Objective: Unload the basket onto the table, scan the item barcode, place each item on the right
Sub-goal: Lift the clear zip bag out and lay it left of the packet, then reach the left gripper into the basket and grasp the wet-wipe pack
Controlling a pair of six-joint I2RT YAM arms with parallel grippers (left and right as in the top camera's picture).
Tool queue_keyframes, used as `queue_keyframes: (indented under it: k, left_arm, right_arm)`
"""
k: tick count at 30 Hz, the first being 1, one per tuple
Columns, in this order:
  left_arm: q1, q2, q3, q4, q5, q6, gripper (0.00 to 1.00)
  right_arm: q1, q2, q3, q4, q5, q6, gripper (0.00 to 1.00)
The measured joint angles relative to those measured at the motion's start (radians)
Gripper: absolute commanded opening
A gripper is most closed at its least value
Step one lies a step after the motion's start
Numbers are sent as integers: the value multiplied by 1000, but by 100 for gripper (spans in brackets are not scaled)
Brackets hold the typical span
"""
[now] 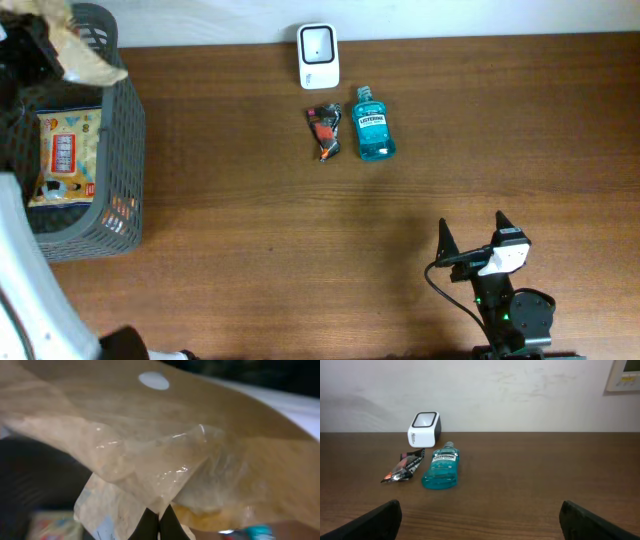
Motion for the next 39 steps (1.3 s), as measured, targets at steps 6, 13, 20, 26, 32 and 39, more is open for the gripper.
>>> queue_keyframes:
  k: [6, 13, 20, 26, 32, 39]
  left_arm:
    - [-248, -27, 0, -16, 183, -20, 0]
    - [-586, 233, -80, -114, -21, -24, 0]
    - [-775, 536, -101, -161, -261, -29, 0]
    - [-828, 592, -95, -167, -489, -113, 92]
    - [-797, 594, 167, -326, -599, -128, 99]
    - [-447, 590, 658, -422, -670, -129, 100]
  right_arm:
    - [0, 0, 0, 0, 0, 1, 98]
    - [0, 0, 0, 0, 0, 0, 98]
    - [0, 0, 0, 0, 0, 1, 98]
    - [0, 0, 0, 0, 0, 0, 98]
    - [0, 0, 0, 0, 0, 1, 98]
    - [0, 0, 0, 0, 0, 1, 98]
